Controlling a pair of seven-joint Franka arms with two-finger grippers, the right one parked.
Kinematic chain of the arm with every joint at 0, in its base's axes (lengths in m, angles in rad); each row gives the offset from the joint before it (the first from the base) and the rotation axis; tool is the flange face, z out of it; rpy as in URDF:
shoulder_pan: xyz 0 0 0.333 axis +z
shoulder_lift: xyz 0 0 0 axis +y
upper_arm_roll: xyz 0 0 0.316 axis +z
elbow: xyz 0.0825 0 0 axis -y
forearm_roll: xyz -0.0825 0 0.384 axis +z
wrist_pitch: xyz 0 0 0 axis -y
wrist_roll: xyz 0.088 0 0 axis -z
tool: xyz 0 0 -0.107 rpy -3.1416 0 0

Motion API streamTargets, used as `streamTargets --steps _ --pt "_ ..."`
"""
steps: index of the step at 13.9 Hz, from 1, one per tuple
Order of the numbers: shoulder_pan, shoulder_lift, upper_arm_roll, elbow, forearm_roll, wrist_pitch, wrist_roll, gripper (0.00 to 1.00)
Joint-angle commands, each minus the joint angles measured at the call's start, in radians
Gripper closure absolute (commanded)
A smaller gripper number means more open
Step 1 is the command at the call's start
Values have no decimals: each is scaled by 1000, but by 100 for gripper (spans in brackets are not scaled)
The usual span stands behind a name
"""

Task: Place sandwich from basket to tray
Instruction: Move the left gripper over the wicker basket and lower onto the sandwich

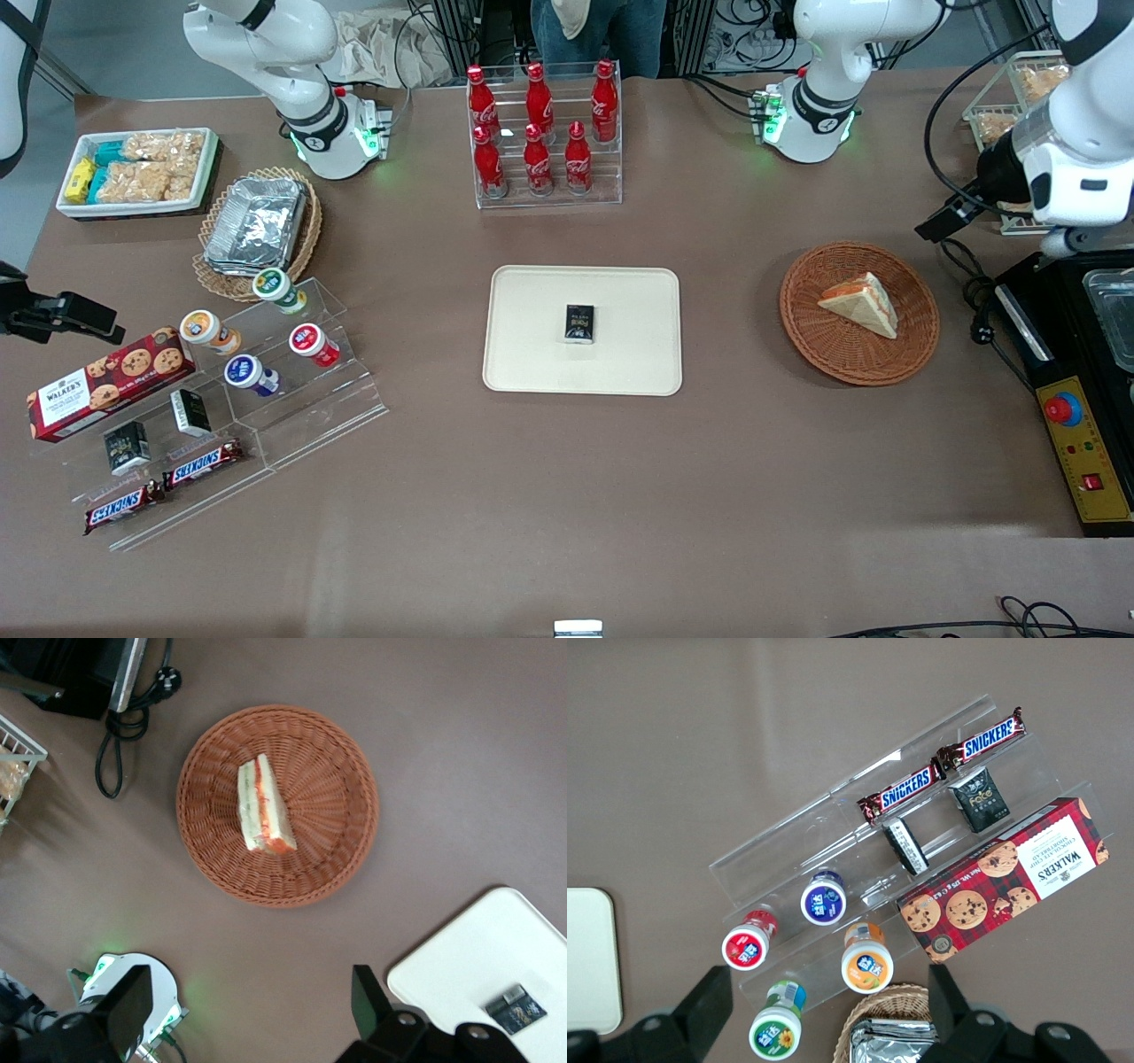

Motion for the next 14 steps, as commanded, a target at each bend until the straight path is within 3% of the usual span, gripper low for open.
streamTargets --steps 1,6,14 --pt "4 -98 25 -170 -4 96 -44 0" --pt "7 -94 46 -329 26 273 -105 0" --pt "38 93 42 -570 57 682 -224 0"
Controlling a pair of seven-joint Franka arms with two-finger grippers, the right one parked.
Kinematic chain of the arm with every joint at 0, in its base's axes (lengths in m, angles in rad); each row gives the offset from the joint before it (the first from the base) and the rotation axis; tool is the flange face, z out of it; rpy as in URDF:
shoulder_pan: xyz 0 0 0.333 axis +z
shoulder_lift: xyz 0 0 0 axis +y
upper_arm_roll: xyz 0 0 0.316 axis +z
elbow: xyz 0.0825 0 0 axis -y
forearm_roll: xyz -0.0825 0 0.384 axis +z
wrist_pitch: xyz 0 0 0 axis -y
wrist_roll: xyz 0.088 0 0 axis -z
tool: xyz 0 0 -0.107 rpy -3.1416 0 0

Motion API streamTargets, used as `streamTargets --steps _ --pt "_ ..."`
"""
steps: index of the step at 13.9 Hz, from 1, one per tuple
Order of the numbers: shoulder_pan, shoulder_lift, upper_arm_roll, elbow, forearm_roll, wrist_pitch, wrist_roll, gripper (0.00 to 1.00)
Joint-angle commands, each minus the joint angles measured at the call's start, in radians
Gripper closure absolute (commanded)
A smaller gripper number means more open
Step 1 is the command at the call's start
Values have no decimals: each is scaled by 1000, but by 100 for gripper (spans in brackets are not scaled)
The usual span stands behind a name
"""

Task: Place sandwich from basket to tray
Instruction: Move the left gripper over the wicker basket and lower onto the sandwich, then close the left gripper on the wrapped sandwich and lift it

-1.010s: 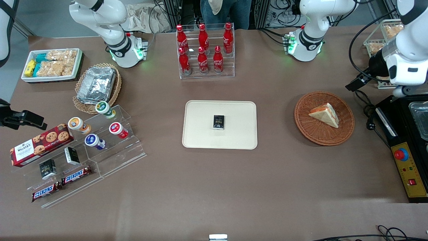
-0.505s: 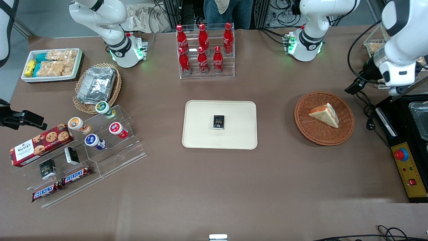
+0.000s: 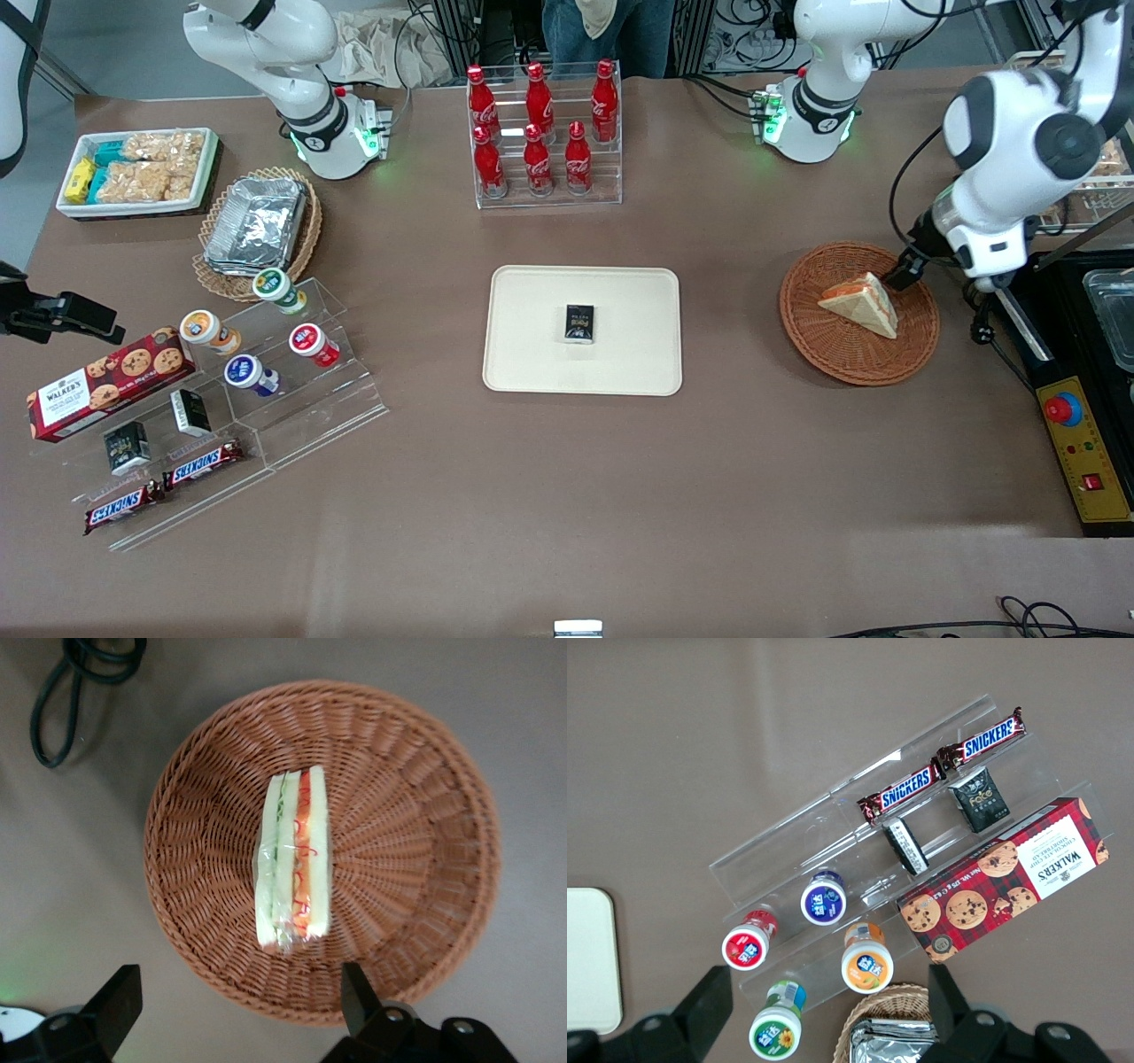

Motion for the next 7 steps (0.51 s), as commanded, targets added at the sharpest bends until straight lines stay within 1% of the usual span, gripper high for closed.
streamTargets --steps 1,3,5,7 --pt "15 76 -7 -35 22 116 -42 0" --pt "13 139 -7 -69 22 242 -89 0" --pt "12 194 -7 -80 22 308 -96 0" --pt "12 231 -7 -78 22 335 -96 0"
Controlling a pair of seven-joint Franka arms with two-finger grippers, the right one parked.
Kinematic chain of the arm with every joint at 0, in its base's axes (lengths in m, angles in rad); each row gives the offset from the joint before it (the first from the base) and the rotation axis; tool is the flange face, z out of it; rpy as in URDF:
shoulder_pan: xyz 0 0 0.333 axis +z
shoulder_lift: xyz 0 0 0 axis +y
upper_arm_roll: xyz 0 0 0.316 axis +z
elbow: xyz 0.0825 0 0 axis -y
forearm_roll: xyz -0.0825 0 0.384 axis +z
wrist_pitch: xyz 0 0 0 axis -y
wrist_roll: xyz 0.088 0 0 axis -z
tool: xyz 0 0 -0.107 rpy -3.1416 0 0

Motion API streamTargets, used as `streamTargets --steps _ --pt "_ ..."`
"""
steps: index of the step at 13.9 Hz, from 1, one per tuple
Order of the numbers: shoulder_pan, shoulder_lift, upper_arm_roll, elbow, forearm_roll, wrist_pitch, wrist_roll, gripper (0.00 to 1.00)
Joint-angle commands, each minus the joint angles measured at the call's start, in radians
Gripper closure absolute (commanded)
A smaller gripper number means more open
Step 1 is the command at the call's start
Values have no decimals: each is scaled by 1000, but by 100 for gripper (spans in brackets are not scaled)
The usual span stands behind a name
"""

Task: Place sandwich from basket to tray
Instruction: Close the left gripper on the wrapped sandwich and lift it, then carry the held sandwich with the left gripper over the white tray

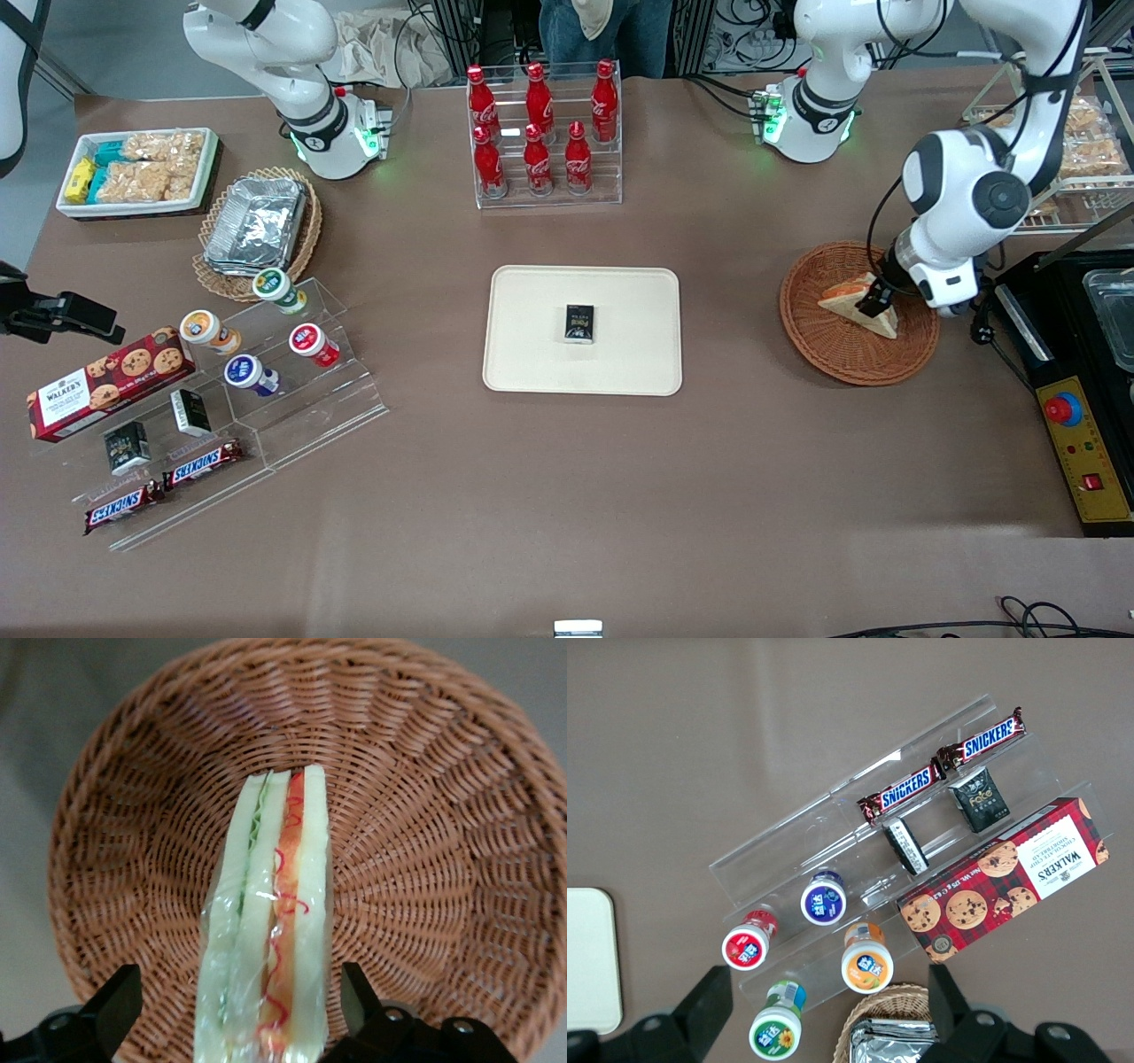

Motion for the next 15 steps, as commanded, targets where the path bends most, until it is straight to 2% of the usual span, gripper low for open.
streamTargets --steps 1,2,3,4,5,6,8,9,12,15 --pt "6 37 -7 -2 20 41 -30 11" --pt "6 41 -7 0 20 43 -30 36" --pt "6 52 -7 3 20 43 -28 74" --pt "4 58 -7 7 20 44 -28 95" --pt "4 58 -8 10 20 46 -27 100" --pt "3 48 -10 10 20 44 -25 100" --pt "0 -41 -13 21 18 15 -10 100" --pt "-6 -92 -16 47 18 -52 13 100" --pt "-17 -162 -43 228 17 -401 239 100" --pt "-17 -140 -97 496 3 -763 485 100"
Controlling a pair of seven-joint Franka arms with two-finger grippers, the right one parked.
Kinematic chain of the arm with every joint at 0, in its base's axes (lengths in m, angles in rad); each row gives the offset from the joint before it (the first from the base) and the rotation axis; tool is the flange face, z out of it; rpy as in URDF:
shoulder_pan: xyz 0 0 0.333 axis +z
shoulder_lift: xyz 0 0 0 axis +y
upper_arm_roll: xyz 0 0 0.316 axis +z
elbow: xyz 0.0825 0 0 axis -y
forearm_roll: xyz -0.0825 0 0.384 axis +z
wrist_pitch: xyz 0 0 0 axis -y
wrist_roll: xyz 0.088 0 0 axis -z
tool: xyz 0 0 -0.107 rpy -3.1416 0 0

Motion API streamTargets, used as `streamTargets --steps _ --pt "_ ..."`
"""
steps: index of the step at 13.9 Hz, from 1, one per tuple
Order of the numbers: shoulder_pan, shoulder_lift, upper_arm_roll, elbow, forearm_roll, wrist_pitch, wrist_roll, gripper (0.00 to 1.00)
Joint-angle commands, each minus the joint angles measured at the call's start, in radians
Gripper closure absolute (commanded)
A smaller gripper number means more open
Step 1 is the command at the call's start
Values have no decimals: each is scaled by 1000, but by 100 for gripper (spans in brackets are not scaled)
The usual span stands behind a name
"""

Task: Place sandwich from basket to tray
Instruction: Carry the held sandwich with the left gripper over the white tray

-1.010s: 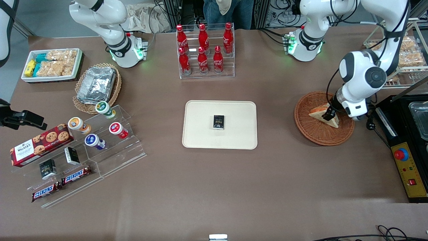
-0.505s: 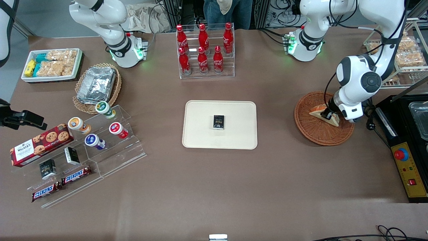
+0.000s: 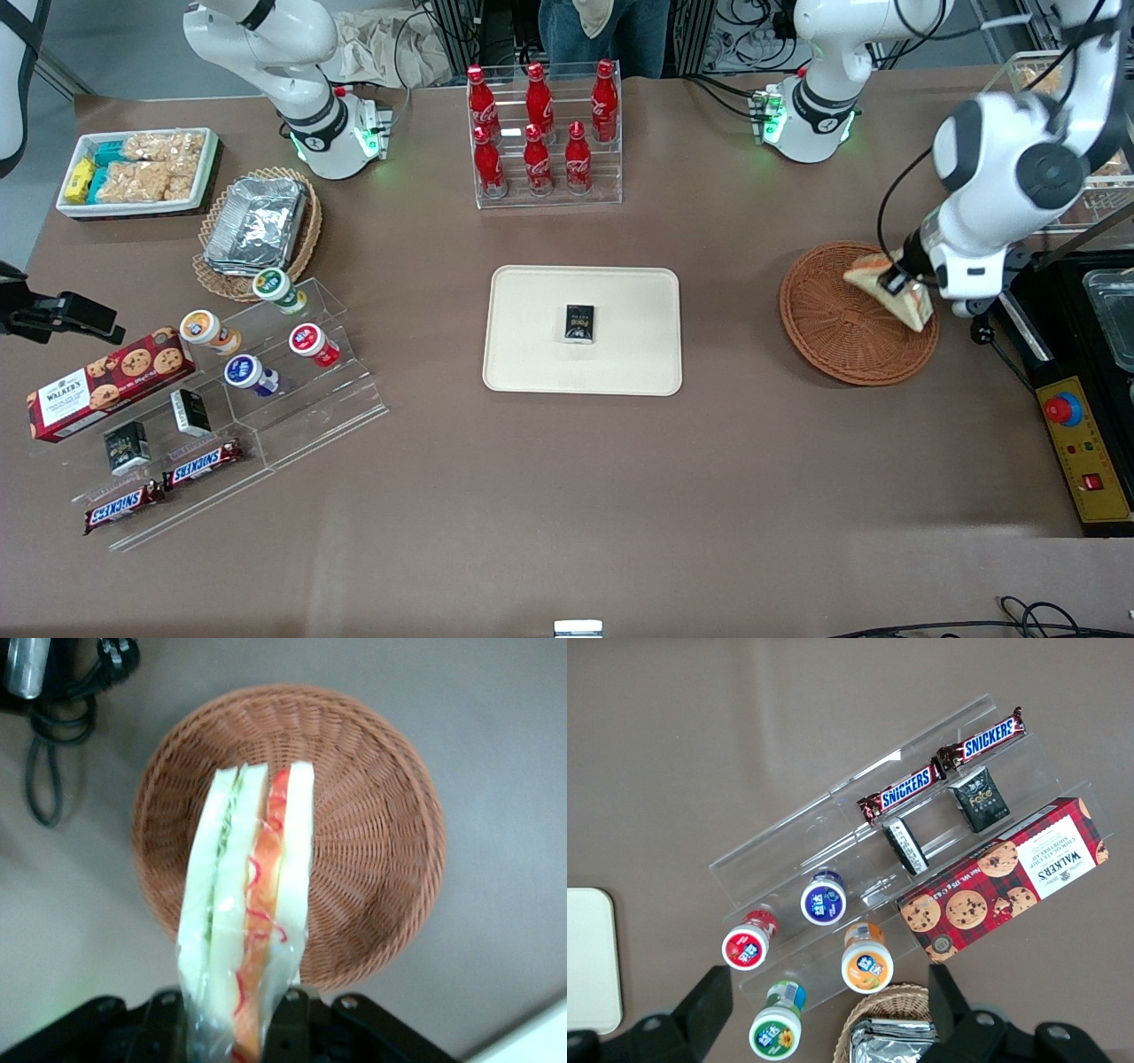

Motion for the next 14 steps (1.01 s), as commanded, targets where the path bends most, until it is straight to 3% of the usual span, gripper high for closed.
streamTargets --steps 1,2,6,8,11,14 --pt "1 33 -22 232 -13 -251 290 100" --pt "7 27 -21 278 -55 -292 413 100" --pt "-37 12 -53 298 -145 -291 560 100" --pt "-80 12 -105 294 -222 -264 542 100" --pt "-86 25 -272 268 -222 -170 377 100" --pt "-88 83 -369 205 -231 -19 327 100"
